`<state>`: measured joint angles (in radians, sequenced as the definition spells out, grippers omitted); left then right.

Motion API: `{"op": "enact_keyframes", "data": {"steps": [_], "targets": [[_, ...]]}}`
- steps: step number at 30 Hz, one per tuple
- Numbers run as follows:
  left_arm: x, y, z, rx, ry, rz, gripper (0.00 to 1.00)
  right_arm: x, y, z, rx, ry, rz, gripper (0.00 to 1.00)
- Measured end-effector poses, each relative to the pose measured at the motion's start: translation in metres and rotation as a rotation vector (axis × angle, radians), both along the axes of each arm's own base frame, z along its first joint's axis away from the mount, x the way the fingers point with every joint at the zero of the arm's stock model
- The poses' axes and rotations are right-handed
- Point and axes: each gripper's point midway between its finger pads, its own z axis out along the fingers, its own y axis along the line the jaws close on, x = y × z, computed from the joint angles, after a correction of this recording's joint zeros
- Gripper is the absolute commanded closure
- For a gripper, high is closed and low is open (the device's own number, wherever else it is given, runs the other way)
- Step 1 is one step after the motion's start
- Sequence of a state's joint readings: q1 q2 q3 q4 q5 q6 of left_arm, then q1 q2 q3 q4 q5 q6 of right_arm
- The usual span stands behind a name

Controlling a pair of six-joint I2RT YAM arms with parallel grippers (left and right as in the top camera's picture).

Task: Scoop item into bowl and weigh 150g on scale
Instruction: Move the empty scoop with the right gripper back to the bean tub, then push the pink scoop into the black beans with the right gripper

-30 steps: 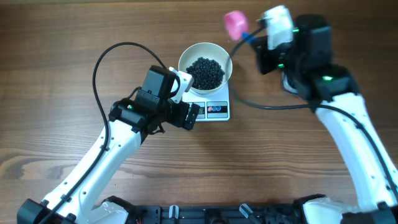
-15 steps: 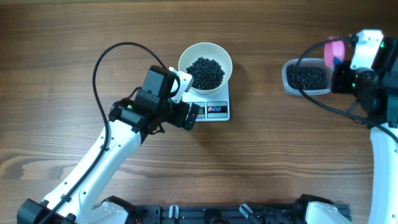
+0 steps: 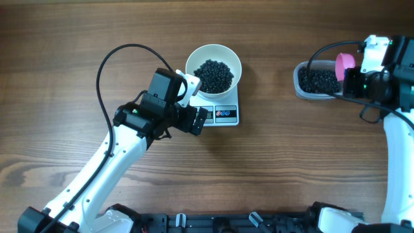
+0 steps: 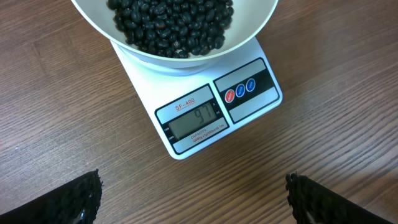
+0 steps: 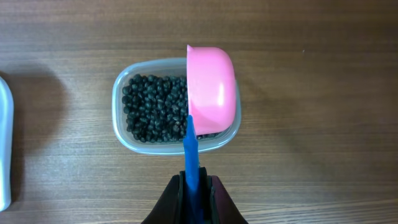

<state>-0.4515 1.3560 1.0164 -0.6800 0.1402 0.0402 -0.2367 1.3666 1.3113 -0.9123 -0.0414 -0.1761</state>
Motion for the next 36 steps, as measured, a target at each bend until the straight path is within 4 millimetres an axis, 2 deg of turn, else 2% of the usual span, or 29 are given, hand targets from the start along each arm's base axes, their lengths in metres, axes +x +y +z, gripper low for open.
{"op": "enact_keyframes", "data": {"steps": [19,28,36], "targets": [[0.0,0.0,0.0,0.0,0.0,0.0,0.0,0.005,0.025,0.001,0.123,-0.024,0.077,0.96],[0.0,0.0,0.0,0.0,0.0,0.0,0.0,0.014,0.026,0.008,0.128,-0.071,0.092,0.96],[0.0,0.0,0.0,0.0,0.0,0.0,0.0,0.019,0.025,-0.007,0.139,-0.033,0.09,0.96]]}}
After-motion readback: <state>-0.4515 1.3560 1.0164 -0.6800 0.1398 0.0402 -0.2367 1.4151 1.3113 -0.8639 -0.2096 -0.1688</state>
